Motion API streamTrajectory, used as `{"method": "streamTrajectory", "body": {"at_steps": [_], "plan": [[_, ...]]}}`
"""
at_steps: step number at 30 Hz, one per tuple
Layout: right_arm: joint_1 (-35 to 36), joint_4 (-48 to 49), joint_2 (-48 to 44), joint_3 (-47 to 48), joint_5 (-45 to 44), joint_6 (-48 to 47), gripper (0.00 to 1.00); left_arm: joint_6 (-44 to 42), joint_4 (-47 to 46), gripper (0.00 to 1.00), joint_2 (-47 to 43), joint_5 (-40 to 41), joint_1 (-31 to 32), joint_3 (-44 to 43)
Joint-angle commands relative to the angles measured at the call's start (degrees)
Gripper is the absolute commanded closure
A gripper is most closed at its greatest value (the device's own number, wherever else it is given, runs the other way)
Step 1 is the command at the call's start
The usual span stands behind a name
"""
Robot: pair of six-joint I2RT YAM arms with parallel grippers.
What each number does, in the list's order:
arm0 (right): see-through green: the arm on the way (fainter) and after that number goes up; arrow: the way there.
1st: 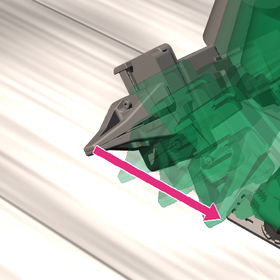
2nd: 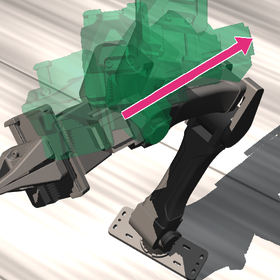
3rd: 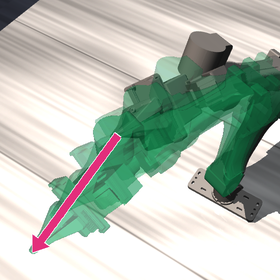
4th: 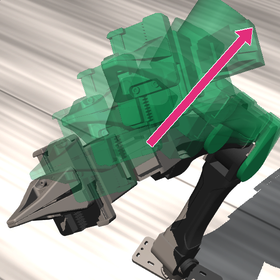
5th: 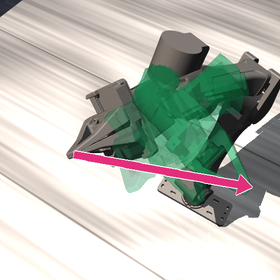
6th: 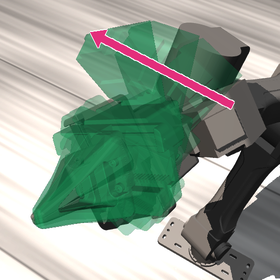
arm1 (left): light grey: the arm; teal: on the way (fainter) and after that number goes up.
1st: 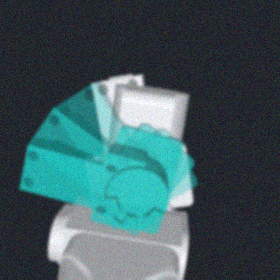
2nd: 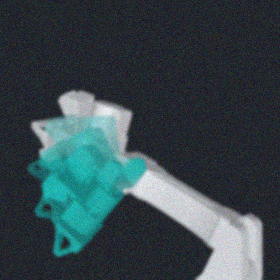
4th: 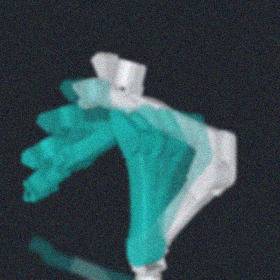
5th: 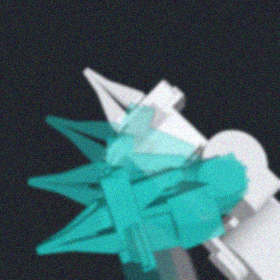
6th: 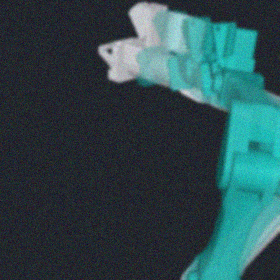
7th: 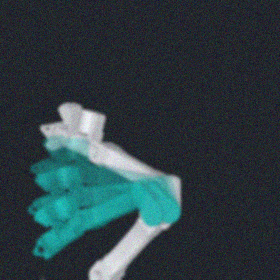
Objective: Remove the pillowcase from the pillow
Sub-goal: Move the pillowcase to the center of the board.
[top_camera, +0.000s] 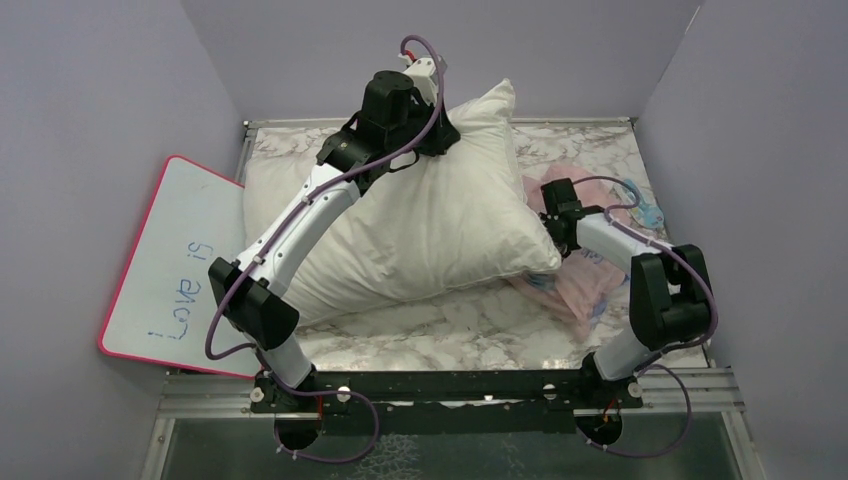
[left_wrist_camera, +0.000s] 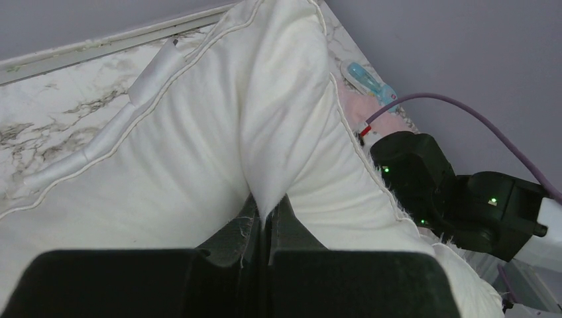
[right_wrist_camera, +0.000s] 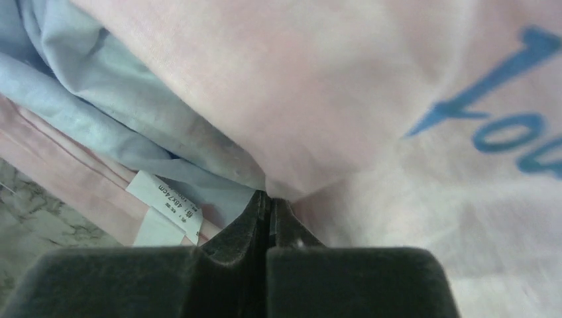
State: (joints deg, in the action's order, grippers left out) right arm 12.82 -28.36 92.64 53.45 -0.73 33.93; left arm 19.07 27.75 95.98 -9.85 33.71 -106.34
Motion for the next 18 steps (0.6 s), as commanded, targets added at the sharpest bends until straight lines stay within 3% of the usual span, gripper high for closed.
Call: {"method": "streamTrajectory", "body": {"at_steps": [1,9,13,18], "plan": [[-2.4,-3.1,-6.7,0.8,-7.4,4.5,0.99,1.0,-4.5,1.0,-4.5,-0.2,-1.9,0.1],[-13.2,-10.5,-24.4,5.3,-20.1,7.2,0.99,1.3,-4.5,1.0,-4.2,-1.2,-2.4,1.2],[-19.7,-12.5,-26.7,5.6,-22.8,6.9,0.99,1.7,-4.6,1.0,-3.4,-2.5,-2.5,1.6],[-20.3,-11.1,-26.5,2.6,-21.2,4.7,0.94,2.1,-4.6,1.0,-1.8,-4.8,-2.5,2.0]]}}
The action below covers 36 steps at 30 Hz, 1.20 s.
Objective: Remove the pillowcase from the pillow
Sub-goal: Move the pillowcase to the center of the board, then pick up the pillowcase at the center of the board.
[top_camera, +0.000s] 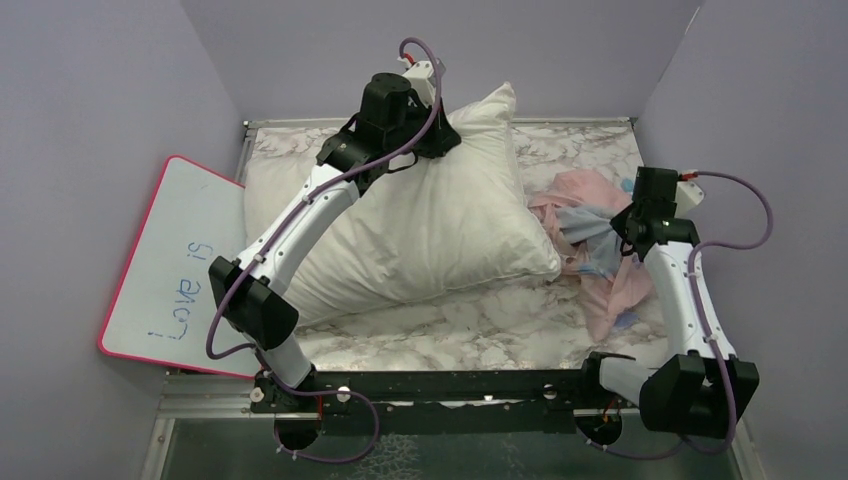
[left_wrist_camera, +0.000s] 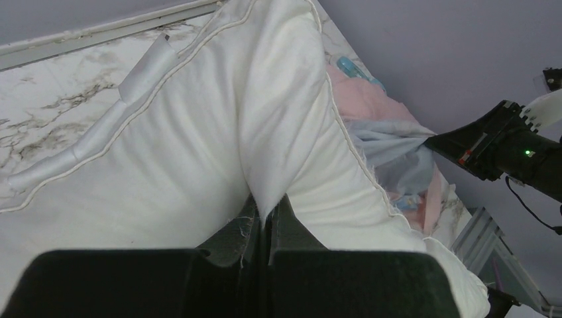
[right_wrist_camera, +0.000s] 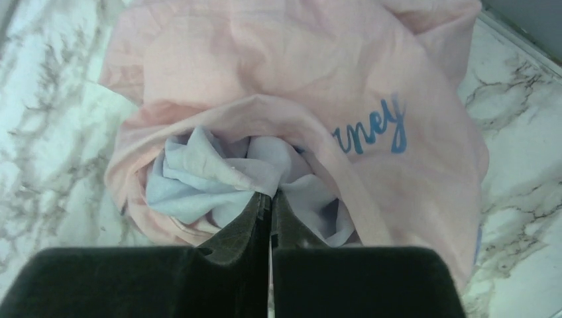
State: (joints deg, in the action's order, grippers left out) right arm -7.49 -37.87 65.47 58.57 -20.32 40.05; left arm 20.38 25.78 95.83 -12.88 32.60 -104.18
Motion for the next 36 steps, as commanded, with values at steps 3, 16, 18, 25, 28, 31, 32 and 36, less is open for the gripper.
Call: {"method": "streamTrajectory", "body": {"at_steps": [3,16,18,25,28,31,32,36], "plan": [[0.0,2.8,4.0,-3.0,13.1,-12.5,0.79,1.4,-2.7,1.0,-1.0,-2.6,-1.4,0.3],[5.6,6.3,20.4,3.9,30.8,-19.3,0.0,3.1,-4.7,1.0,-1.0,-2.9,-1.5,1.0],[7.0,6.9,23.9,5.2,28.9,-18.8,0.0,3.2,-5.0,1.0,-1.2,-3.1,-1.5,1.3],[13.6,8.2,34.2,6.0,16.0,-14.8,0.0,3.9,-6.2,1.0,-2.4,-3.0,-1.5,2.3],[13.6,8.0,36.5,4.9,8.6,-10.4,0.04,4.1,-6.3,1.0,-2.7,-3.1,-1.4,2.7],[13.6,7.8,36.2,4.9,5.6,-9.1,0.33,4.1,-6.3,1.0,-2.9,-3.0,-1.5,3.2],[13.6,7.7,35.6,5.2,5.6,-9.0,0.45,4.1,-6.4,1.0,-2.9,-3.0,-1.5,3.2],[12.8,4.9,30.0,7.1,4.9,-7.2,0.97,4.1,-6.4,1.0,-2.7,-3.1,-1.5,3.2]]}}
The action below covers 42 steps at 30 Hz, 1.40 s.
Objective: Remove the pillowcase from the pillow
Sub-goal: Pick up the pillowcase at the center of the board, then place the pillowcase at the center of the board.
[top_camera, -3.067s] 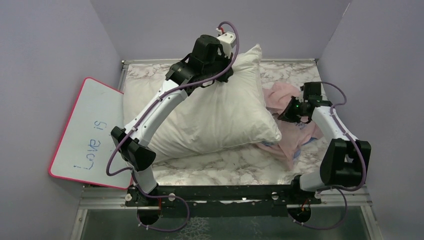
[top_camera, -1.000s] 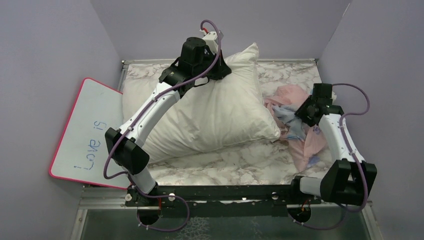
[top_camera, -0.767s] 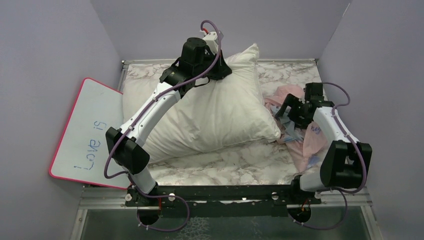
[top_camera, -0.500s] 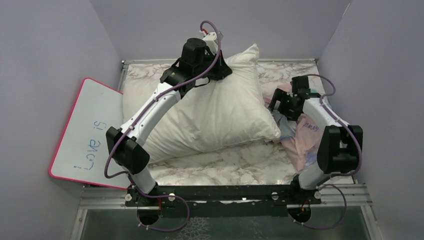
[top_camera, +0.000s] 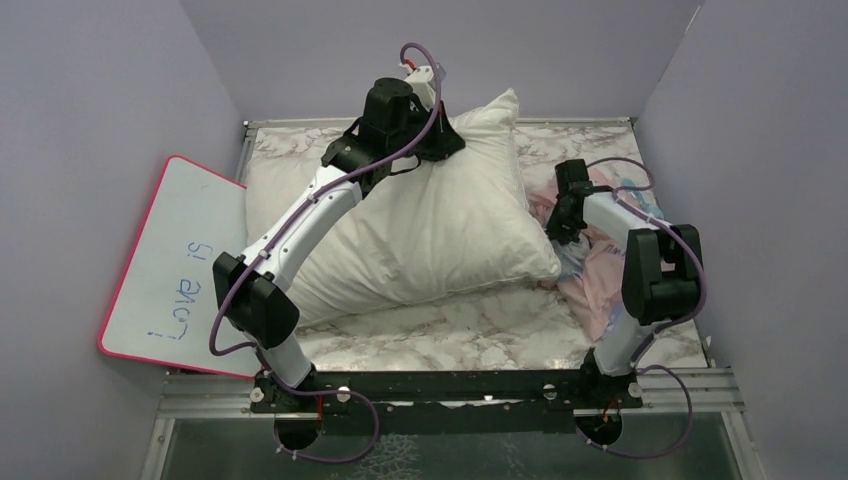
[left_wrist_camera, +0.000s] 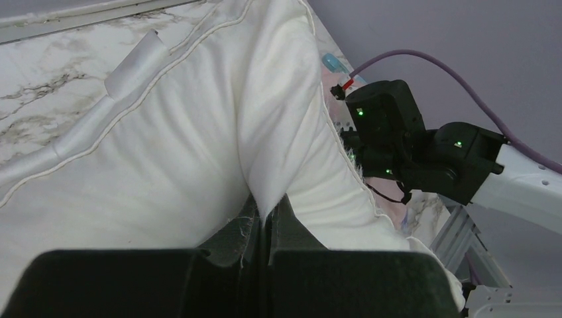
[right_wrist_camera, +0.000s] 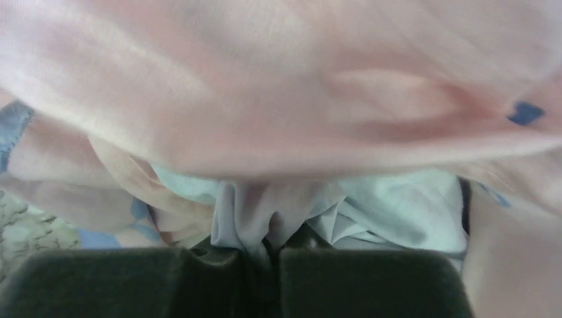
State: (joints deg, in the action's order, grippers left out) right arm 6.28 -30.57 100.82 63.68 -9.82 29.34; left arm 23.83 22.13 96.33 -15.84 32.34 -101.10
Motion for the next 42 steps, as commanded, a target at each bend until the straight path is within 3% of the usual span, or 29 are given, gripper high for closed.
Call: {"method": "streamTrajectory", "body": {"at_steps": [1,8,15,18,23,29,31,33,37,40,42], "plan": [[-1.7,-4.6,-7.5,3.3,-5.2,3.8,0.99,0.5,-2.7,1.0,-3.1,-0.4,-1.2,0.2],[-9.4,-13.2,-29.3,11.9,-15.1,1.8,1.0,-0.2,-2.4,1.0,-2.2,-1.4,-1.2,1.2],[-9.7,-22.5,-36.0,23.3,-27.9,-1.1,0.99,0.3,-3.4,1.0,0.5,-3.6,-1.2,-0.5],[-9.7,-23.7,-37.0,23.0,-28.4,-1.7,0.99,0.9,-4.0,1.0,2.0,-5.6,-1.2,-1.2],[-9.8,-22.1,-36.2,12.1,-30.9,0.0,0.97,2.6,-4.5,1.0,7.4,-11.2,-0.9,-5.2],[-11.1,-20.9,-26.9,5.8,-15.5,0.0,0.91,4.1,-4.6,1.0,14.3,-11.5,0.9,-12.2],[-11.2,-20.2,-26.2,4.8,-14.3,0.0,0.9,4.3,-4.0,1.0,17.0,-10.7,1.0,-16.1],[-11.2,-18.9,-27.3,4.5,-13.0,-1.8,0.81,4.1,-2.0,1.0,21.7,-11.2,1.0,-23.0],[-11.1,-18.3,-30.9,5.8,-12.1,-4.2,0.75,4.6,1.3,1.0,30.2,-13.6,1.5,-36.3],[-11.1,-18.5,-33.4,6.4,-12.6,-4.9,0.74,5.5,1.4,1.0,33.8,-13.5,1.7,-39.7],[-11.2,-18.7,-34.6,6.6,-10.9,-5.8,0.65,5.3,1.6,1.0,34.6,-14.8,1.7,-38.9]]}}
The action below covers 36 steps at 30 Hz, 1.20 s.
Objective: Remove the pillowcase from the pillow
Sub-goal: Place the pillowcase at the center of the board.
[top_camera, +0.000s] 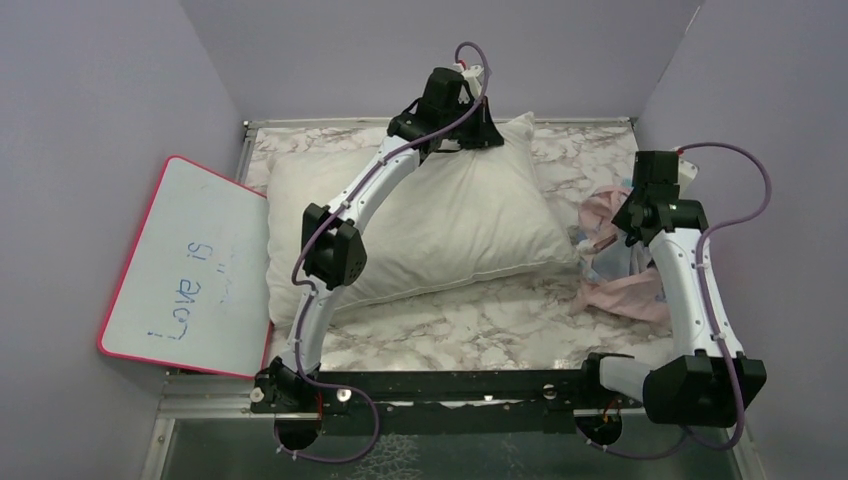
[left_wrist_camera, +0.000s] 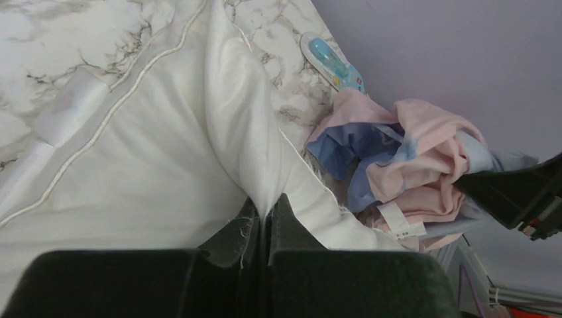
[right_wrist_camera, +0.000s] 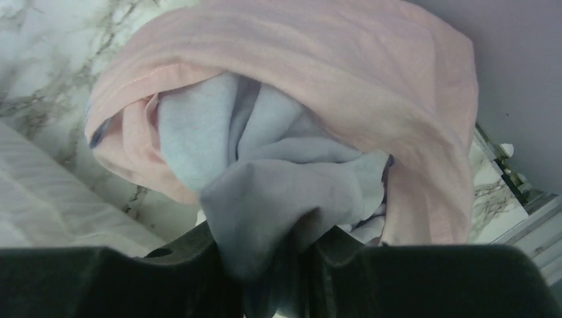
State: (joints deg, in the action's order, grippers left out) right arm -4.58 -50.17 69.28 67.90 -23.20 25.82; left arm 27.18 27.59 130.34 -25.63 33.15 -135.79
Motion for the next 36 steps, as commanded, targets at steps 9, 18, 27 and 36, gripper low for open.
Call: {"method": "streamTrajectory", "body": {"at_steps": [9,18,27,36], "plan": [[-0.3,-1.3,-5.0,8.1,10.1,-4.8,0.31,-3.7,-2.1,0.28,-11.1,0.3,0.8,5.0],[-0.3,5.0,-1.5,8.2,39.2,-5.1,0.31,-7.3,-0.7,0.19,-24.0,2.7,0.8,14.3],[4.3,14.1,9.3,1.9,56.6,-5.6,0.16,-13.5,4.2,0.07,-39.1,26.8,-0.1,34.2],[5.9,6.7,15.3,1.0,38.1,-9.4,0.21,-8.8,6.7,0.01,-52.5,38.3,-4.3,51.3]]}}
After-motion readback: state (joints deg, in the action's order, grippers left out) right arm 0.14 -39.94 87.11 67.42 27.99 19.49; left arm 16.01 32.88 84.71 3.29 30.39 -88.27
